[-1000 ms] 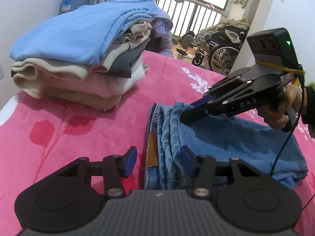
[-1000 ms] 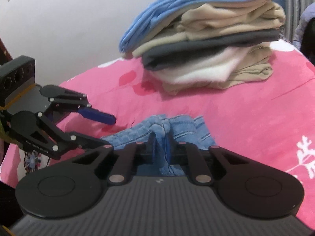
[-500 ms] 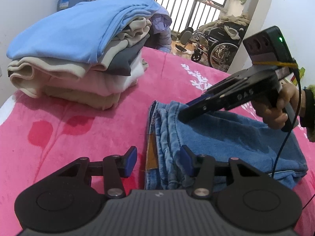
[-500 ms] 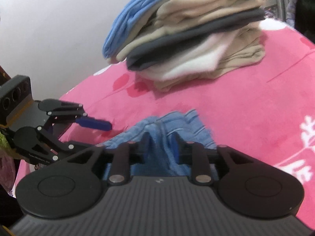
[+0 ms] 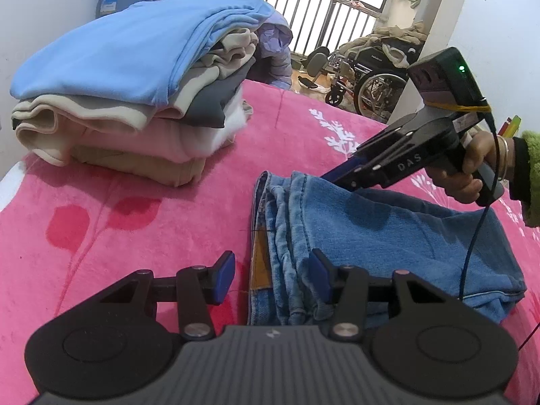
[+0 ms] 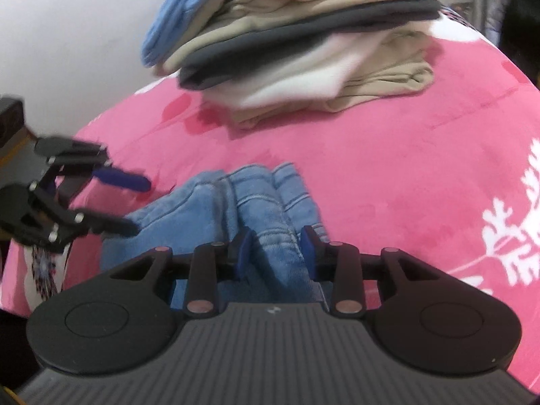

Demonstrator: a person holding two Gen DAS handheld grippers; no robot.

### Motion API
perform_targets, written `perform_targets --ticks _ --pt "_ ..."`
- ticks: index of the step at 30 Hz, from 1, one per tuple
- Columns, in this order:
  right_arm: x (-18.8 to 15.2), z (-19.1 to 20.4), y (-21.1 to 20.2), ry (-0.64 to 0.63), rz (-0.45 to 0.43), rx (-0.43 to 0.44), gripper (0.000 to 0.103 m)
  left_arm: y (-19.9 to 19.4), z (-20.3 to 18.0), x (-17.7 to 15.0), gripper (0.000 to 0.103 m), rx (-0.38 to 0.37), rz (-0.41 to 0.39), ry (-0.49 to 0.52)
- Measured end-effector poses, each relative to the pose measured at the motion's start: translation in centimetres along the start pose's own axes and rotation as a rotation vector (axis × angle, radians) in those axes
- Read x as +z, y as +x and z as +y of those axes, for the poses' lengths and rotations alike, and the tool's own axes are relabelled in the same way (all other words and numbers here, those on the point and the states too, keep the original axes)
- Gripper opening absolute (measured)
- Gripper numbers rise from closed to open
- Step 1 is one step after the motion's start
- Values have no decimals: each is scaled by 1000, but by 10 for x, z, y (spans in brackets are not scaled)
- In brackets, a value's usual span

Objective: Fold clothes

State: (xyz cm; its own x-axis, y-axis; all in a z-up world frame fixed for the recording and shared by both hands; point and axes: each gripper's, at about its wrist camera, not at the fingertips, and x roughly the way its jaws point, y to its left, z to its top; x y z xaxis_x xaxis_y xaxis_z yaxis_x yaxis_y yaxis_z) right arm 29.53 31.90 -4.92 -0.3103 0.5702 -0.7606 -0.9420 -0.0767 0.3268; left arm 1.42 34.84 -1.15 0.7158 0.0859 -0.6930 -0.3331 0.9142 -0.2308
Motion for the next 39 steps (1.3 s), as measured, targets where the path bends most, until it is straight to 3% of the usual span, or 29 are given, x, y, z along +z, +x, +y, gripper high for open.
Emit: perform_targets --ticks 5,11,16,26,30,33,36,39 --pt "2 9 10 -58 49 -26 31 0 0 0 49 2 1 4" --pt "-6 39 6 -197 -7 -153 12 -1 -1 0 49 6 0 -2" --pt "-10 46 -14 -221 -84 -211 11 0 -1 5 48 -7 -2 -13" --pt "-12 31 6 -205 -73 -260 11 15 -7 11 49 -11 -7 21" --pt "-18 30 26 -196 -50 -290 19 17 -4 12 50 -9 3 3" --pt "-15 30 12 -189 -64 -284 36 12 -5 12 49 -15 5 -7" --pt "-11 24 -13 -148 -115 -273 42 2 -6 13 49 -28 2 -11" --pt "-9 13 -37 -36 -171 -181 44 -7 -8 13 50 -58 3 -14"
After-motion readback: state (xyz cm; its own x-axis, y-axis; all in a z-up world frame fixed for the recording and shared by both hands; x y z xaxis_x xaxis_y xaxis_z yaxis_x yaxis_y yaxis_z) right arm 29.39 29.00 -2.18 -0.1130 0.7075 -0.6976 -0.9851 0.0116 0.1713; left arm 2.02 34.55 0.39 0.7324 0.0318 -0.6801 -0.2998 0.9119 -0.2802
